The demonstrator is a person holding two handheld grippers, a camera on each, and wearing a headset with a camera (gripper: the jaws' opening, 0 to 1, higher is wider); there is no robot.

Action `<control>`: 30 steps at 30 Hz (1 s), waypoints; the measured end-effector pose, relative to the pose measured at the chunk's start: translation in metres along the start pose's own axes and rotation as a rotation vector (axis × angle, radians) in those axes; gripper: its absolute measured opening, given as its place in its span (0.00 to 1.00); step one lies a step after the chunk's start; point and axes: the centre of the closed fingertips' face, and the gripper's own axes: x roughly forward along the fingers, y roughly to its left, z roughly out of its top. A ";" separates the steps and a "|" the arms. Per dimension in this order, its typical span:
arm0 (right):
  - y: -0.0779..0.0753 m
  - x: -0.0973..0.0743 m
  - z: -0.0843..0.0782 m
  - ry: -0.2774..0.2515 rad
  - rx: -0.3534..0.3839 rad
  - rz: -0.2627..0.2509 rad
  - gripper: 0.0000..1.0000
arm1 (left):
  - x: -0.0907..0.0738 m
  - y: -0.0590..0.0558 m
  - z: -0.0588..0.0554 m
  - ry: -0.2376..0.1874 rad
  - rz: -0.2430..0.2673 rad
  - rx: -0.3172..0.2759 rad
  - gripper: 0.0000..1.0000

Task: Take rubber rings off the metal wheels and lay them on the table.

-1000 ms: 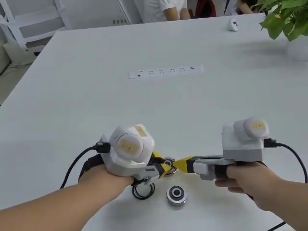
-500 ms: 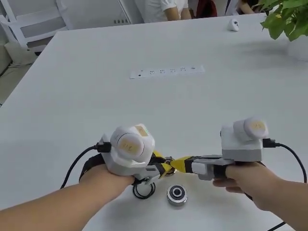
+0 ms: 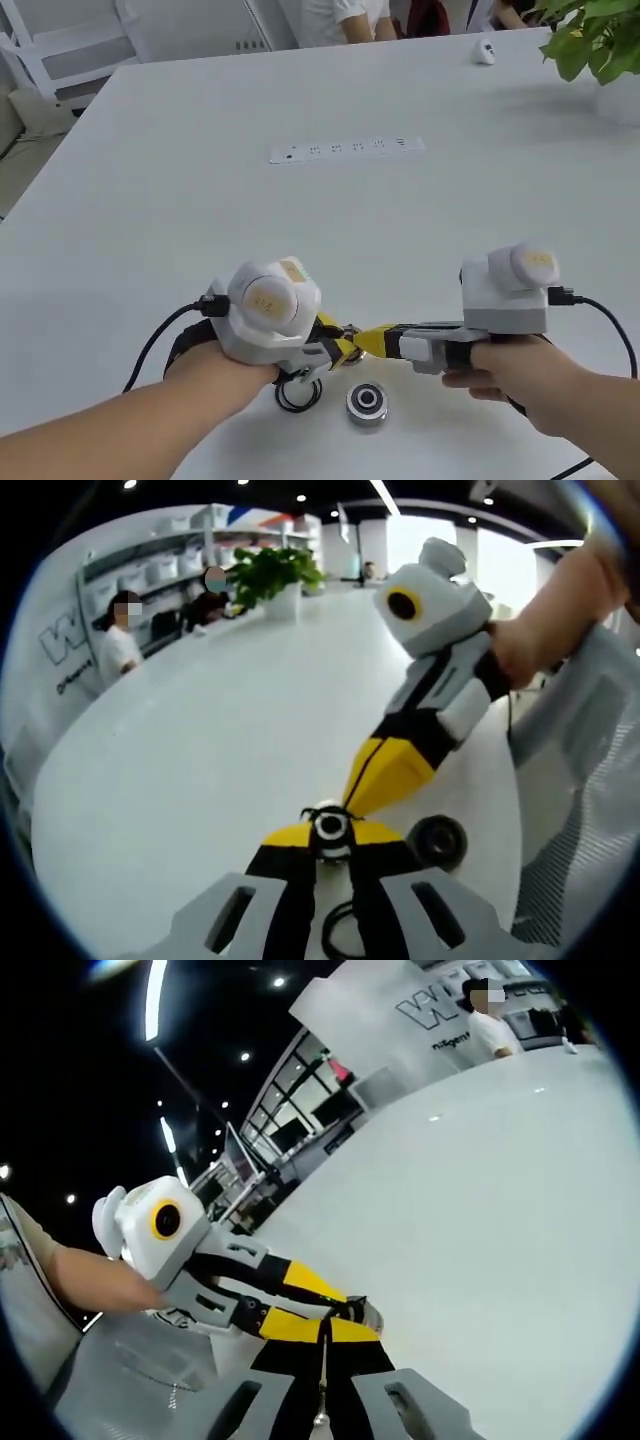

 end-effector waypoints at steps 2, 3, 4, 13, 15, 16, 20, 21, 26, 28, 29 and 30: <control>0.001 -0.001 0.000 -0.002 0.015 0.013 0.00 | 0.000 0.000 0.000 -0.001 -0.002 -0.001 0.12; 0.000 -0.002 0.000 -0.005 0.018 0.015 0.00 | 0.000 -0.001 0.000 -0.001 -0.002 -0.001 0.12; -0.001 -0.002 0.001 -0.012 0.017 0.010 0.00 | 0.000 0.000 0.000 -0.001 -0.001 -0.001 0.12; -0.012 0.000 0.000 0.000 -0.029 -0.061 0.00 | 0.000 -0.001 0.000 0.000 -0.003 -0.004 0.12; -0.011 0.001 -0.001 0.002 -0.032 -0.060 0.00 | 0.000 -0.001 0.000 0.000 -0.003 -0.005 0.12; -0.011 0.002 0.000 0.001 -0.039 -0.062 0.00 | 0.000 -0.001 0.000 -0.001 -0.003 -0.005 0.12; -0.012 0.003 0.001 0.000 -0.046 -0.068 0.00 | 0.000 -0.001 0.000 0.000 -0.005 -0.005 0.12; -0.012 0.003 0.001 0.000 -0.046 -0.067 0.00 | 0.000 -0.001 0.000 0.001 -0.005 -0.005 0.12; -0.013 0.002 0.001 -0.002 -0.036 -0.069 0.00 | 0.000 0.000 0.000 -0.004 -0.008 0.000 0.13; -0.013 0.002 0.001 -0.001 -0.036 -0.071 0.00 | 0.000 -0.001 0.000 -0.004 -0.010 0.005 0.13; -0.013 0.002 0.001 -0.001 -0.036 -0.071 0.00 | 0.000 -0.001 0.000 -0.006 -0.013 -0.003 0.13; -0.014 0.002 0.001 -0.001 -0.035 -0.072 0.00 | 0.000 -0.001 0.001 -0.006 -0.016 -0.017 0.14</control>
